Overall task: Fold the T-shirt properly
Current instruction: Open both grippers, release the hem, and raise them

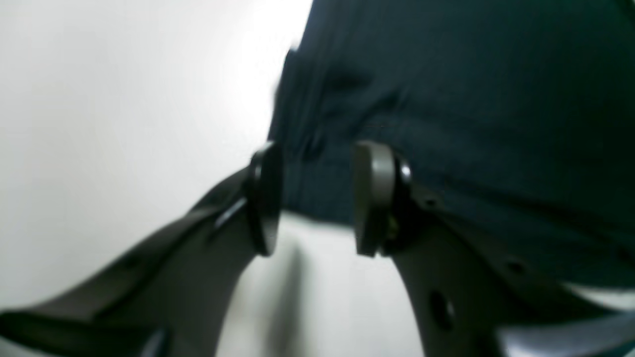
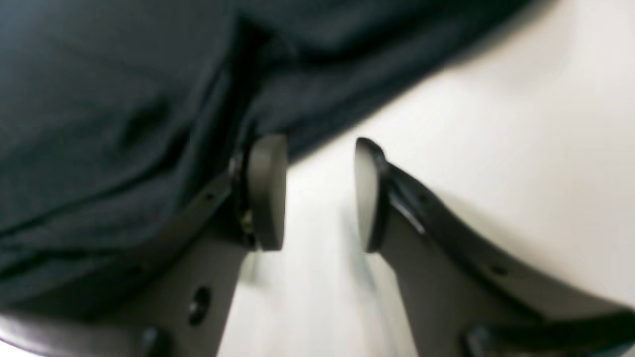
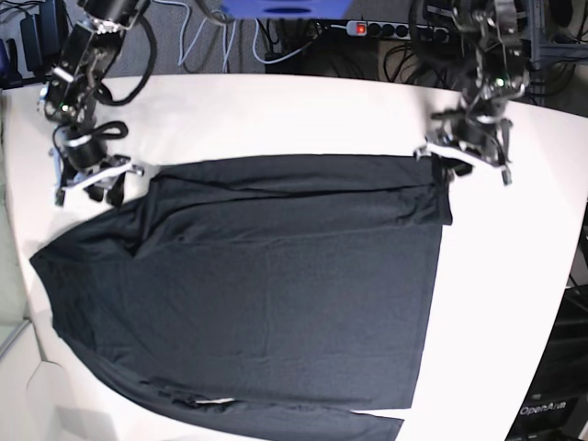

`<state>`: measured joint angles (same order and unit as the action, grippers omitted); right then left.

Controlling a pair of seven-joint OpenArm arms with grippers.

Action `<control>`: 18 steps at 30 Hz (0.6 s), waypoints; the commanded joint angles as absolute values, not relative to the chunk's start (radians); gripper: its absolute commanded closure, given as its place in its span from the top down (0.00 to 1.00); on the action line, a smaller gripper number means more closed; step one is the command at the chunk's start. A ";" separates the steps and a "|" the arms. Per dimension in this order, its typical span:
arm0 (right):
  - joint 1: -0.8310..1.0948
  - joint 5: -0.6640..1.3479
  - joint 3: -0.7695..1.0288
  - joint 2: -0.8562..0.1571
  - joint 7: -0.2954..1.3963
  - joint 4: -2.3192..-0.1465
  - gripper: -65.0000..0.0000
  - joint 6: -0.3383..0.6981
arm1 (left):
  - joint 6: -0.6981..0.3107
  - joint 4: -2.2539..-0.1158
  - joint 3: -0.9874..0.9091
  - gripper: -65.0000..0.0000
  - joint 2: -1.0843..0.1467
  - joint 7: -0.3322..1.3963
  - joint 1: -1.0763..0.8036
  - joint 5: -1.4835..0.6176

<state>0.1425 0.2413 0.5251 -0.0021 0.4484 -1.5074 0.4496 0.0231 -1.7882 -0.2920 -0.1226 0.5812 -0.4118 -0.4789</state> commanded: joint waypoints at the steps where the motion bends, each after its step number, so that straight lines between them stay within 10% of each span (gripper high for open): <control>1: 0.140 0.255 0.529 -0.008 0.417 -1.524 0.37 0.458 | 0.016 -1.802 -0.292 0.36 -0.117 0.558 -0.412 -0.486; 18: 0.185 0.255 0.527 -0.008 0.420 -1.518 0.37 0.458 | -0.044 -1.730 -0.328 0.36 -0.068 0.550 -0.437 -0.486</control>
